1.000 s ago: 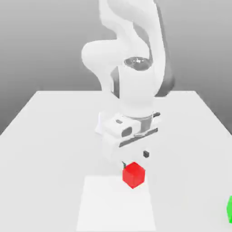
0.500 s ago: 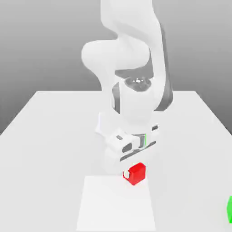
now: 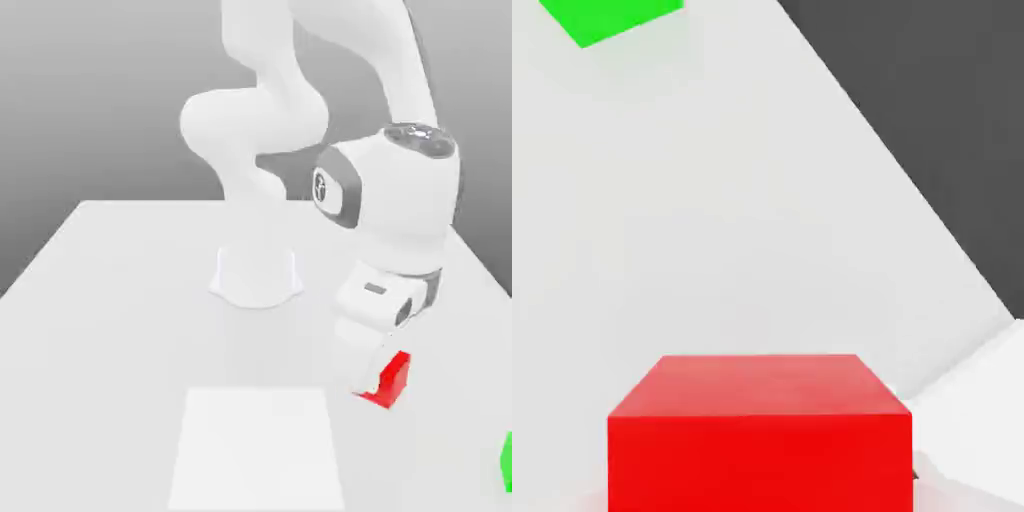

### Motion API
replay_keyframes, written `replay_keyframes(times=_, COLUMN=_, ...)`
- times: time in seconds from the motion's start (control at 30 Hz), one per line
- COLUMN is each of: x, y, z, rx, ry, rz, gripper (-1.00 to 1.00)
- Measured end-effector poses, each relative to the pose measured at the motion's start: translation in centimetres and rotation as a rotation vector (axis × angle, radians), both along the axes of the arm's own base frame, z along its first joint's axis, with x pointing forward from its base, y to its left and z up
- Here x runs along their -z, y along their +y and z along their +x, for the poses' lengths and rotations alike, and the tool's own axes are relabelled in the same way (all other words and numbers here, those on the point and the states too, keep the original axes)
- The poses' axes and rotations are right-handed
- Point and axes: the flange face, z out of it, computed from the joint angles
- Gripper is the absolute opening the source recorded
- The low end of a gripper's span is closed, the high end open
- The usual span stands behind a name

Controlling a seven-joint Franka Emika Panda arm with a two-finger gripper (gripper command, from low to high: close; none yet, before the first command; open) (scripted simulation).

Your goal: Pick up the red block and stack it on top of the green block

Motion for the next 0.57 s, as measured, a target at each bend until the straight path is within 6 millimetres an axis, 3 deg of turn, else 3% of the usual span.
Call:
replay_keyframes(times=0.27, x=-1.3, y=11.7, z=2.9, rx=-0.222, ry=0.007, rz=0.013, gripper=-1.0)
replay_keyframes(times=0.33, x=0.1, y=13.4, z=3.1, rx=-0.252, ry=0.009, rz=0.016, gripper=-1.0)
replay_keyframes(times=0.4, x=2.9, y=13.9, z=3.2, rx=-0.259, ry=0.009, rz=0.017, gripper=-1.0)
replay_keyframes(times=0.43, x=4.2, y=13.9, z=3.1, rx=-0.261, ry=0.009, rz=0.017, gripper=1.0)
replay_keyframes(times=0.57, x=4.2, y=13.9, z=3.1, rx=-0.261, ry=0.009, rz=0.017, gripper=1.0)
